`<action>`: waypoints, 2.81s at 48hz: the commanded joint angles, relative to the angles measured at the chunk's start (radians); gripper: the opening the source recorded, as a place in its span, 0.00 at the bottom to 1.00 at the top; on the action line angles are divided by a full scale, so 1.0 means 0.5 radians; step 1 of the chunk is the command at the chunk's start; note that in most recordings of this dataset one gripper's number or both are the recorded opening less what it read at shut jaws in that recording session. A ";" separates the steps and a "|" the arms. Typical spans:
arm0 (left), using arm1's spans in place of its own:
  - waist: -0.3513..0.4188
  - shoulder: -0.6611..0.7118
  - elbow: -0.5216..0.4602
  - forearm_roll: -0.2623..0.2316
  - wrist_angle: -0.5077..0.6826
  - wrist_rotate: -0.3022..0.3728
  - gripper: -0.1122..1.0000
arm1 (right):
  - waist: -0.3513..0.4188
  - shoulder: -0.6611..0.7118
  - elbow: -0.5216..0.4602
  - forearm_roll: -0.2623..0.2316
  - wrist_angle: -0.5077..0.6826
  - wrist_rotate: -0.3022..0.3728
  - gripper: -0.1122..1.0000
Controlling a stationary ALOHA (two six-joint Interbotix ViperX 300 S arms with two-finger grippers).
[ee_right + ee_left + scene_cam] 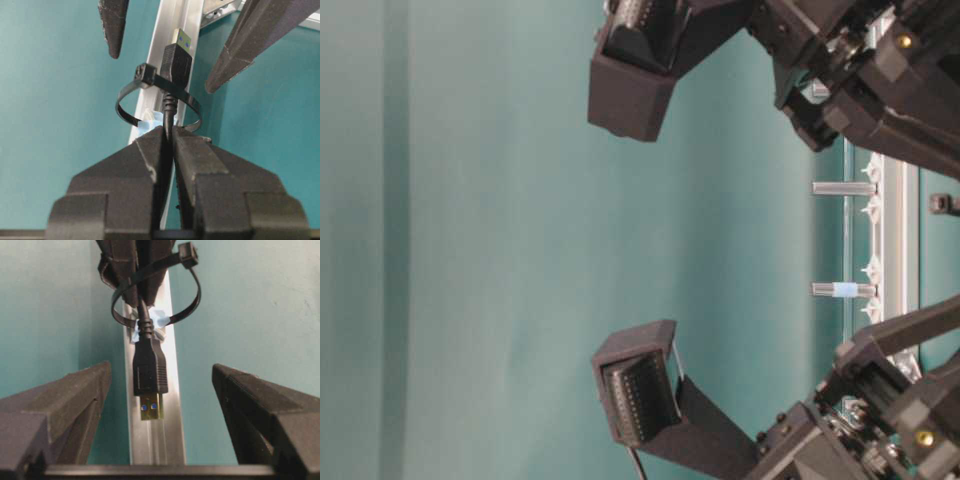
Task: Insert the wire through the string loop located in the center.
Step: 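Move the left gripper to the plug and grasp it past the loop, then open the right gripper and pull the cable leftward with the left gripper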
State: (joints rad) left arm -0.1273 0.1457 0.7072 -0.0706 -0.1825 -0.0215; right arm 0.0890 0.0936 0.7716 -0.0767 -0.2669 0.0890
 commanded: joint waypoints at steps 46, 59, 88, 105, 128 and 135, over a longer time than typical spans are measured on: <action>0.052 -0.040 0.006 0.006 -0.009 0.003 0.28 | -0.003 -0.028 -0.040 -0.003 -0.080 0.003 0.17; 0.049 -0.046 0.006 0.006 -0.009 0.003 0.28 | -0.003 -0.028 -0.034 -0.003 -0.083 0.003 0.17; 0.049 -0.052 0.006 0.006 -0.009 -0.003 0.28 | 0.003 -0.049 -0.037 0.006 -0.015 0.012 0.68; 0.049 -0.064 0.018 0.006 -0.009 -0.003 0.28 | 0.003 -0.138 0.018 0.006 0.067 0.012 0.83; 0.049 -0.279 0.126 0.006 0.163 -0.009 0.28 | 0.006 -0.218 0.071 0.009 0.074 0.012 0.83; 0.052 -0.377 0.212 0.006 0.202 -0.025 0.28 | 0.006 -0.255 0.107 0.012 0.107 0.012 0.83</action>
State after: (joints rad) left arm -0.1012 0.0046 0.8069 -0.0706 -0.0859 -0.0230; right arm 0.0874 0.0015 0.8268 -0.0736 -0.2178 0.0936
